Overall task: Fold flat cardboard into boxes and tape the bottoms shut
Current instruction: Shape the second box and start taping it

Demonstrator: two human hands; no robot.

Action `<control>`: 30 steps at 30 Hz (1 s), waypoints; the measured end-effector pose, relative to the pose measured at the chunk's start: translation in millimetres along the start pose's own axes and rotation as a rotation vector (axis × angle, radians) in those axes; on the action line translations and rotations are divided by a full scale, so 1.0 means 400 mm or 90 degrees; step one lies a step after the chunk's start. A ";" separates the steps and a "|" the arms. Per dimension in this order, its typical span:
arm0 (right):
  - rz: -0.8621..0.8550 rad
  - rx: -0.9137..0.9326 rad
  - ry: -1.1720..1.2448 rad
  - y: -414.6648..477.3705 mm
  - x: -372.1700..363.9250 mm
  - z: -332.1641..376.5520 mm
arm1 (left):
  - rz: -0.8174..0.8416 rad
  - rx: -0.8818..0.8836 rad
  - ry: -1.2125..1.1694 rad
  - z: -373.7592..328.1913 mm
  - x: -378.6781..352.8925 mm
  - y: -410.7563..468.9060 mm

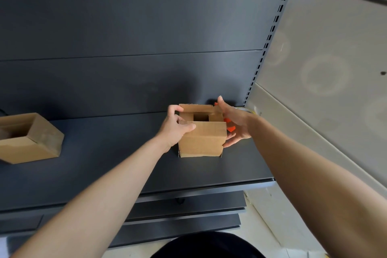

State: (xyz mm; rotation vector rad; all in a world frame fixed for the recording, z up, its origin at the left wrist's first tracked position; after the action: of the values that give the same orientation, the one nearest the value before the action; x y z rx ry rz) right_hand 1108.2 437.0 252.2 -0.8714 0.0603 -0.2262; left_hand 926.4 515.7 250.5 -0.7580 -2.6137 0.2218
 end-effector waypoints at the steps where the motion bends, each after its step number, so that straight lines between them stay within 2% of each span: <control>1: -0.004 -0.003 0.003 0.003 0.000 0.000 | -0.022 -0.007 0.006 -0.001 0.001 -0.001; 4: -0.012 -0.009 0.017 0.007 -0.001 0.001 | -0.041 -0.010 0.019 -0.005 0.008 -0.001; 8: 0.001 -0.005 0.023 0.003 0.006 0.002 | 0.002 0.002 0.017 -0.008 0.006 0.009; 17: -0.017 -0.015 -0.034 0.020 0.000 -0.017 | -0.011 0.026 -0.008 0.013 0.009 0.021; 21: -0.020 -0.016 -0.058 0.018 -0.007 -0.007 | -0.050 -0.005 0.018 -0.009 -0.002 0.024; 25: -0.017 0.006 -0.124 0.020 0.012 0.003 | -0.031 0.007 0.016 -0.014 -0.008 0.035; 27: -0.128 0.084 -0.152 0.038 0.052 0.024 | -0.025 0.011 0.017 -0.010 -0.006 0.044; 29: -0.335 0.173 -0.240 0.056 0.116 0.044 | -0.022 0.013 0.016 -0.011 -0.008 0.046; 30: -0.398 0.178 -0.310 0.068 0.140 0.041 | -0.024 0.016 0.018 -0.011 -0.008 0.046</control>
State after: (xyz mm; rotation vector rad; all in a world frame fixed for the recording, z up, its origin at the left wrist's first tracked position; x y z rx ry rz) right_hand 1169.8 453.8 244.0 -0.6251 -0.6918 -0.5832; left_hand 939.7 529.6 248.6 -0.6978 -2.5911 0.2304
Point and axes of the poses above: each hand's wrist, its own y-axis towards the middle knuckle, its own x-axis out of the back of the hand, z = x × y, the point moved 5 cm from there along y, towards the middle knuckle, and after that the axes turned 2 degrees about y, right-handed, at the moved point
